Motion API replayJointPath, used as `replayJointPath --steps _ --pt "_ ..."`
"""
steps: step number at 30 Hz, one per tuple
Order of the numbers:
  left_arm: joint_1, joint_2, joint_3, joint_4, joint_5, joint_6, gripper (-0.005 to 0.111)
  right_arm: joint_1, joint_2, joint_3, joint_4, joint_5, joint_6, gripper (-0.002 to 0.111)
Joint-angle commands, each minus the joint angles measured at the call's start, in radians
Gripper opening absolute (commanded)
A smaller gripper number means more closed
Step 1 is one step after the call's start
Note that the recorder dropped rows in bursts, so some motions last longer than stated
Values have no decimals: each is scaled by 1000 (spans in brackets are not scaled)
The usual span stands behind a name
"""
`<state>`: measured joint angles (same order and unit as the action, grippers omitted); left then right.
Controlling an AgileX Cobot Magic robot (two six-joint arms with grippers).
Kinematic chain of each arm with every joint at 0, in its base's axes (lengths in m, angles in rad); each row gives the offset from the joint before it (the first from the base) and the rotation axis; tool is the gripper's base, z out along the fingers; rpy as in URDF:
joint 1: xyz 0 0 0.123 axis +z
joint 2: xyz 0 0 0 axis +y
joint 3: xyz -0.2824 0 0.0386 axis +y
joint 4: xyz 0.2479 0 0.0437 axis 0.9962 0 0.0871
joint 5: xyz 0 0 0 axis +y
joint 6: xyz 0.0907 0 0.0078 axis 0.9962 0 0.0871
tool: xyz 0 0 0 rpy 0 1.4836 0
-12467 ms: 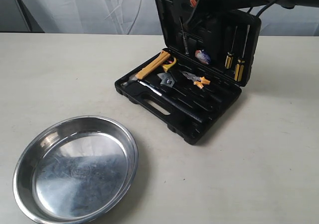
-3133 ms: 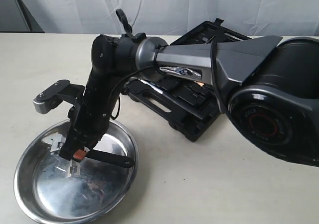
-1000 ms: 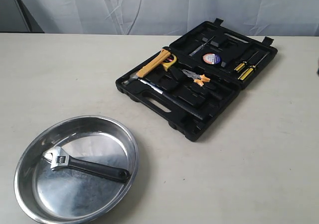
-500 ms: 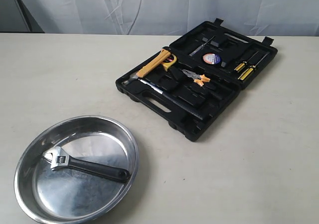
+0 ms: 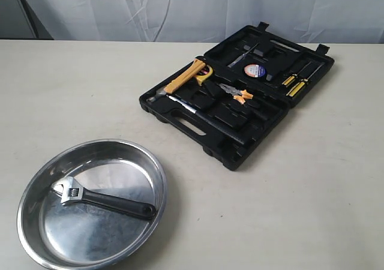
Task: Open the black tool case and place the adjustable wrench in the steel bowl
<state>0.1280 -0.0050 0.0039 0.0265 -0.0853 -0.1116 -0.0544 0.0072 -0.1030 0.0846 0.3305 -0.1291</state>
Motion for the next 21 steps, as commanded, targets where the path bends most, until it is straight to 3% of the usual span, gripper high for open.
replayJointPath --steps 1,21 --pt "-2 5 -4 2 -5 0 0 -6 -7 31 -52 12 56 0" --pt "-2 5 -4 2 -5 0 0 -6 -7 103 -68 16 54 0"
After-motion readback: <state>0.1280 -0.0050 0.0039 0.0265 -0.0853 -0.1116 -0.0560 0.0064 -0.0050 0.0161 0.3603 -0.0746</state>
